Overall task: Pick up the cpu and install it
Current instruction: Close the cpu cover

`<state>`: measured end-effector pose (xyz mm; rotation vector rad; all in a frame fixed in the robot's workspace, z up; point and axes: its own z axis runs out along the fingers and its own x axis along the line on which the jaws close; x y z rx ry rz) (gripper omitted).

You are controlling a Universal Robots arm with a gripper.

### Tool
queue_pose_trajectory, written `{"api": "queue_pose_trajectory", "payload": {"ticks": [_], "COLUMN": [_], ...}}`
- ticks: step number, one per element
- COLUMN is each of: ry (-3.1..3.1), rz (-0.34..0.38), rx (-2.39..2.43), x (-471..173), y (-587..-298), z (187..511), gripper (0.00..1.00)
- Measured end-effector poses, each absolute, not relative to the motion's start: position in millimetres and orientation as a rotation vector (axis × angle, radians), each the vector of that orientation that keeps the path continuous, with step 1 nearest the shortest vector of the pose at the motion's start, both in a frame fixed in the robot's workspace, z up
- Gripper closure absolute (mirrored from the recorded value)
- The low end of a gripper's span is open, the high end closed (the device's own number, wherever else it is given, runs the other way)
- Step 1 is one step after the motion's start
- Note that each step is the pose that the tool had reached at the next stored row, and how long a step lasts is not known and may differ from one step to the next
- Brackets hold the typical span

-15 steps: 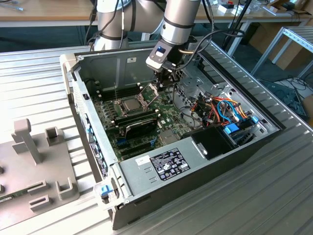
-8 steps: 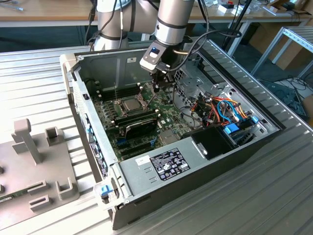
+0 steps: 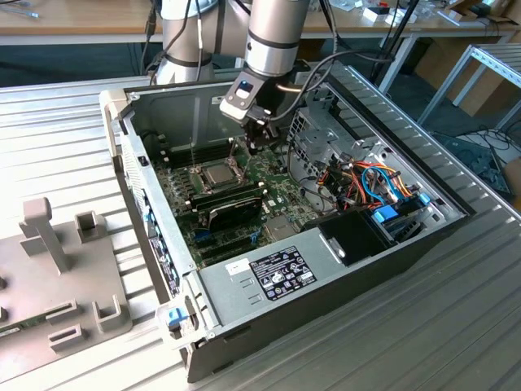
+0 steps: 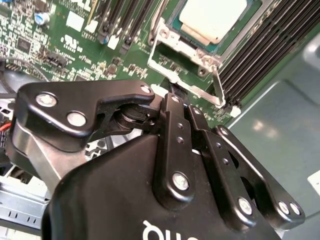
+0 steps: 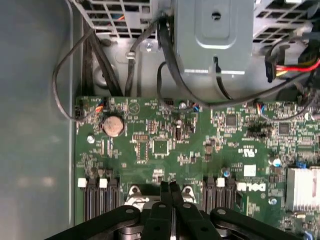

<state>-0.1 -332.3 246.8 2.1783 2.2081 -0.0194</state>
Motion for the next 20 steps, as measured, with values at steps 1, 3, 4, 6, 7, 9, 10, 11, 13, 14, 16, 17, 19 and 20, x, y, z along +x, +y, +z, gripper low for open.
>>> {"api": "queue_pose_trajectory", "payload": {"ticks": [1, 3, 4, 6, 7, 9, 10, 11, 13, 14, 16, 17, 19, 20], "ry": [2.207, 2.205, 2.204, 2.203, 2.202, 2.202, 2.202, 2.202, 2.202, 2.202, 2.202, 2.202, 2.202, 2.202], "rz": [-0.017, -0.012, -0.011, -0.006, -0.005, -0.003, -0.004, -0.004, -0.004, -0.003, -0.004, -0.003, -0.004, -0.004], "rx": [2.177, 2.175, 2.175, 2.173, 2.173, 2.172, 2.172, 2.172, 2.172, 2.173, 2.172, 2.172, 2.172, 2.172], "x": [-2.7, -8.7, -11.1, -17.6, -20.1, -21.3, -21.5, -21.6, -21.7, -23.2, -30.9, -33.6, -39.0, -41.8], "y": [-332.3, -332.3, -332.3, -332.3, -332.3, -332.3, -332.3, -332.3, -332.3, -332.3, -332.3, -332.3, -332.3, -332.3], "z": [246.8, 246.9, 246.9, 246.9, 246.9, 246.8, 246.9, 246.9, 246.9, 246.8, 246.4, 246.0, 245.2, 244.6], "gripper": [0.89, 0.89, 0.89, 0.89, 0.89, 0.89, 0.89, 0.89, 0.89, 0.89, 0.89, 0.89, 0.89, 0.89]}}
